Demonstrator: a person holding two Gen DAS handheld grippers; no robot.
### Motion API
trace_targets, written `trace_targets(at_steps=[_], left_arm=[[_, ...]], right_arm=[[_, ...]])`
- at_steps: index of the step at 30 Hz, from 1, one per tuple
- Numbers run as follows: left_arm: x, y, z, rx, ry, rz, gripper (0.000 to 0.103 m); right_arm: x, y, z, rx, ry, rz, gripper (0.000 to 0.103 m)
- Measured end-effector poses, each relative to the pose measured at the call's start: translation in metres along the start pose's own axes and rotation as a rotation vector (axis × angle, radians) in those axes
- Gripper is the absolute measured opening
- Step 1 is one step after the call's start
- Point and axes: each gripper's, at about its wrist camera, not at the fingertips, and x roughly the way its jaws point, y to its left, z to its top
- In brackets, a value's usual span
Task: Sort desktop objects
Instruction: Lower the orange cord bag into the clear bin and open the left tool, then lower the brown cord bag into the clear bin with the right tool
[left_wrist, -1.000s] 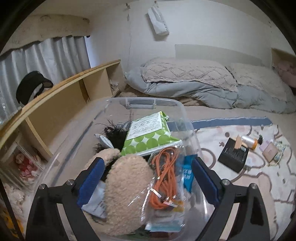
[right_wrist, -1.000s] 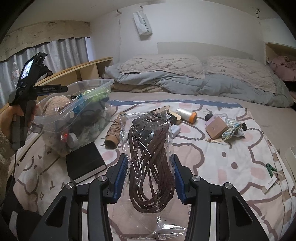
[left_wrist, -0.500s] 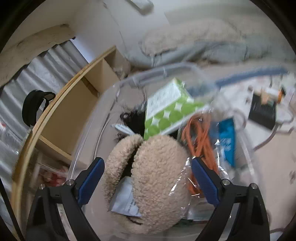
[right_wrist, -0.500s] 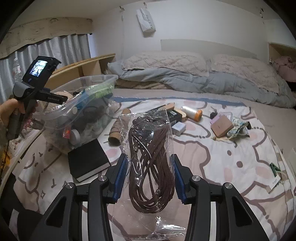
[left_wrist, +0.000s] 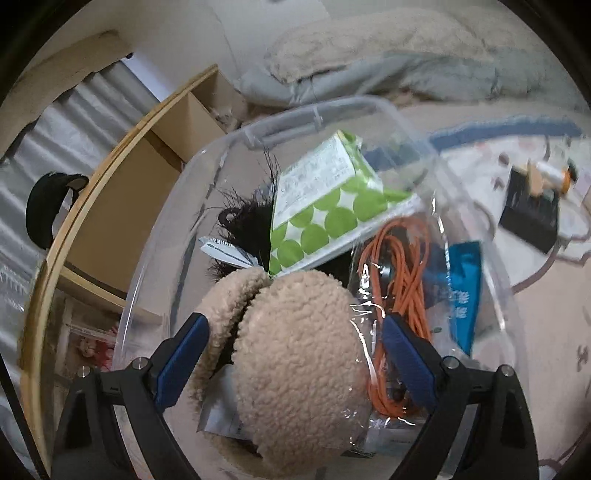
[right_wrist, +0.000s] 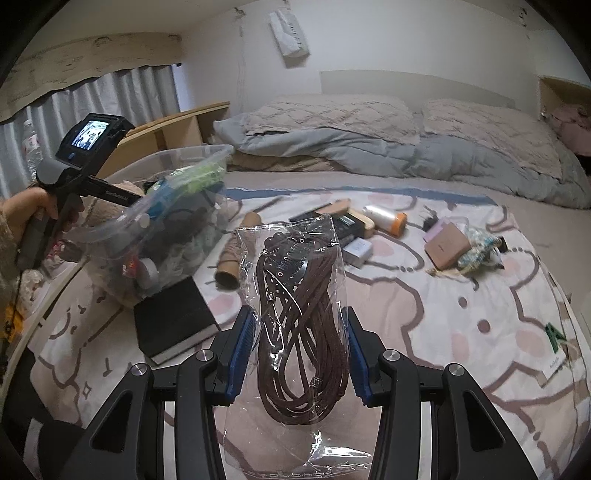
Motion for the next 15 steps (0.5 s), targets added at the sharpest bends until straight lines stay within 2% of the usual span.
trace_targets(at_steps=[4,7,10,15], left_arm=[[-0.023,0.013,-0.012,-0.074,-0.087,-0.045,0.095],[-0.049,0.026,-0.029,-0.095,-0.198,-0.029,0.095],[-0.064,0.037,-0.044,-0.119,-0.268,-0.021,0.095],[-0.079,0.061,-0.077,-0.227,-0.329,-0.115,0.095]], right_arm=[[0.002,0.016,0.017,-0.018,-0.011,0.045,0.047],[0.008,0.035,0.032,-0.039,-0.012,0.074,0.047],[0.015,0.055,0.047,-0.055,-0.005,0.106,0.047],[0.031,0.086,0.078,-0.030,0.021,0.166,0.047]])
